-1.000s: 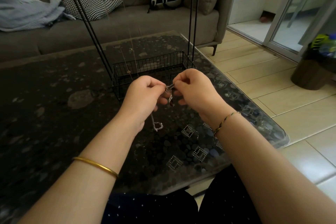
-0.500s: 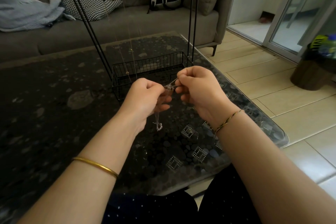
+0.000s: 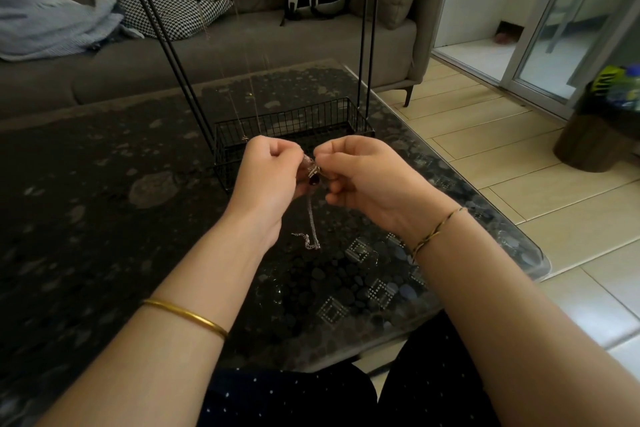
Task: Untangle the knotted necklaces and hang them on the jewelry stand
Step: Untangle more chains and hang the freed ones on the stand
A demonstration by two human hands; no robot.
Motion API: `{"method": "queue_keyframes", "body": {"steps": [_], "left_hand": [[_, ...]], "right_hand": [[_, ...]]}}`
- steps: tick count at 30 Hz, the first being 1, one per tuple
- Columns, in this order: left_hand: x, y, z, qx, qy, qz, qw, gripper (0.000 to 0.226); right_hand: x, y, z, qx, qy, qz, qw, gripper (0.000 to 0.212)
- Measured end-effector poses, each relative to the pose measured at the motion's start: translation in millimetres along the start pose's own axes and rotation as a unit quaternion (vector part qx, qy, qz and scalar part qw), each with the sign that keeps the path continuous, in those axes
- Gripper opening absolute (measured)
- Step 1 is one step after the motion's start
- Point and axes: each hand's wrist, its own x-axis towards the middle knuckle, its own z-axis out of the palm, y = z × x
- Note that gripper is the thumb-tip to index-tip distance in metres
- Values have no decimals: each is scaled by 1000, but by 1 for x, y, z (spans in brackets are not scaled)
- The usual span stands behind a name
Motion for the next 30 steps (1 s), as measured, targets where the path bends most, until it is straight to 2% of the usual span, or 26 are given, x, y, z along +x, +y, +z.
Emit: {"method": "queue_keyframes", "body": {"steps": [6, 12, 17, 22, 30], "left_hand": [[-1, -1, 0, 16, -11, 27, 999, 13], [-2, -3, -1, 39, -60, 15, 997, 16], [-3, -5, 2, 110, -96, 13, 989, 18], [-3, -6, 1, 140, -67, 31, 987, 11], [-1, -7, 0, 94, -27, 17, 995, 10]], "right_hand": [[0, 4, -3, -167, 71, -31, 983, 11], [3, 5, -5, -135, 147, -69, 978, 10], [4, 7, -4, -139, 150, -88, 975, 11], [4, 6, -3, -124, 138, -90, 978, 13], [3, 5, -4, -109, 117, -54, 986, 13]]}}
